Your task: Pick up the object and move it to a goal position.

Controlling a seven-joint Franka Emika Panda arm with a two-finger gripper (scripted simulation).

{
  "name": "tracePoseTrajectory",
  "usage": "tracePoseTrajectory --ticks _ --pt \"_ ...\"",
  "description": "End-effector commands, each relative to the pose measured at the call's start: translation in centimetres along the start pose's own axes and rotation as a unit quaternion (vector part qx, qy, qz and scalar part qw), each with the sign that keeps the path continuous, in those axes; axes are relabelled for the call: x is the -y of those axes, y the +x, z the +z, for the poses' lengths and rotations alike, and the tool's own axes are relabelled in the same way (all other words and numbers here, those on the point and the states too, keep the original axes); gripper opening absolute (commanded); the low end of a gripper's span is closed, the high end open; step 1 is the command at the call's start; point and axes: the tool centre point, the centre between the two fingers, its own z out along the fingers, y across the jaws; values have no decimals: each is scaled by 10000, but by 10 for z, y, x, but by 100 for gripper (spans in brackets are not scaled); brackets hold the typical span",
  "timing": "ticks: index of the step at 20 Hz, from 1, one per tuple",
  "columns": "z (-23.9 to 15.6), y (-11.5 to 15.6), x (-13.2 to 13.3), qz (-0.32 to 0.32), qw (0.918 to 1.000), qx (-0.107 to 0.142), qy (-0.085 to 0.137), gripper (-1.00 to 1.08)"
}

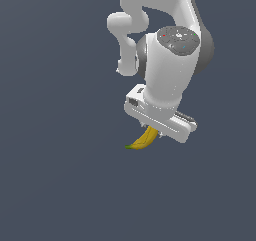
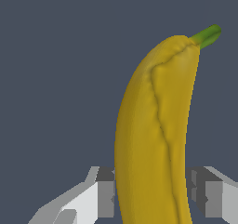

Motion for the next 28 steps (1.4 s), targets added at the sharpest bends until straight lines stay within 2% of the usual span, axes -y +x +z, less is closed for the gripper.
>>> tracePoseTrajectory --ticks 1,15,28 --pt "-14 6 8 1 10000 -6 5 -100" --pt "-67 29 43 0 10000 -3 6 -100" --pt "-92 41 61 0 10000 0 8 -100"
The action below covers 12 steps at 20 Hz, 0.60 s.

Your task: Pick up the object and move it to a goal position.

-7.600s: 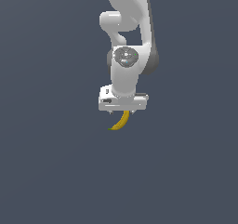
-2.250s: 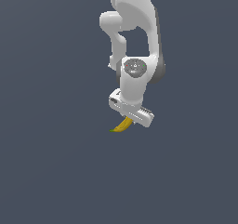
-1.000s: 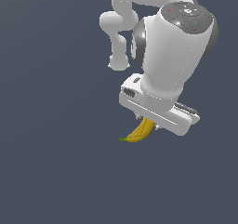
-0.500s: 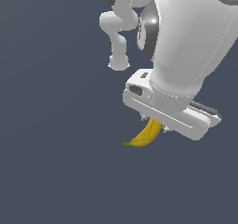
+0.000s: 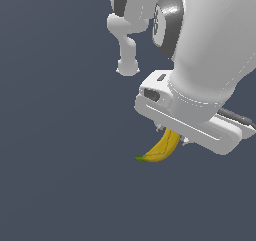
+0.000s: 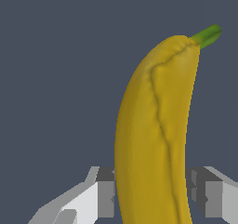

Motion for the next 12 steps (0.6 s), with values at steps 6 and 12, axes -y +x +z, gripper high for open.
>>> tracePoseTrajectory --ticks 6,12 --pt "-7 3 4 0 10000 -9 8 -100" --pt "-8 4 5 0 10000 -9 8 -100"
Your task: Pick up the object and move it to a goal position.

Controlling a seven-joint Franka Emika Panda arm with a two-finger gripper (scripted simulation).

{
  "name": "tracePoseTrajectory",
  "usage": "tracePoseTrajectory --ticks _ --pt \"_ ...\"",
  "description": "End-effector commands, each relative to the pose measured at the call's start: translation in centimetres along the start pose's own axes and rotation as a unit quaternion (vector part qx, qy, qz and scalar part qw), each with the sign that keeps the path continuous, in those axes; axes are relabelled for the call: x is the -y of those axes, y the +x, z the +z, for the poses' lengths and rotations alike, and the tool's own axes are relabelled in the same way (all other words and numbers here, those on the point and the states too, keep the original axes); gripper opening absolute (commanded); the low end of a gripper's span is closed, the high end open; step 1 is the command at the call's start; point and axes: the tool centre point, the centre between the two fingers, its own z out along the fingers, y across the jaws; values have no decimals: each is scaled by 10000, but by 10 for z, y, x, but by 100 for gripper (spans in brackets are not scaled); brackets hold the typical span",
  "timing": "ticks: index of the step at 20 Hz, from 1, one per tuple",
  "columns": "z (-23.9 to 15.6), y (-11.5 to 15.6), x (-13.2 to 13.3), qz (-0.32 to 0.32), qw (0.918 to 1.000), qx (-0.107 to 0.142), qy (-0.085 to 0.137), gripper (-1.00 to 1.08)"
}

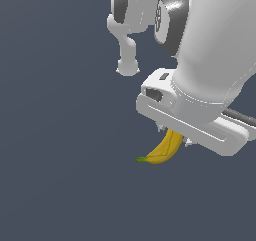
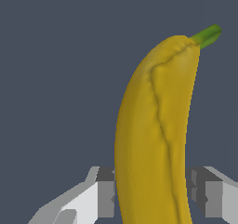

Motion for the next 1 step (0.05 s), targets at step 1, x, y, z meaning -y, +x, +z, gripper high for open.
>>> tracePoseTrajectory --ticks 1 --pt "-2 0 0 0 10000 -10 9 -100"
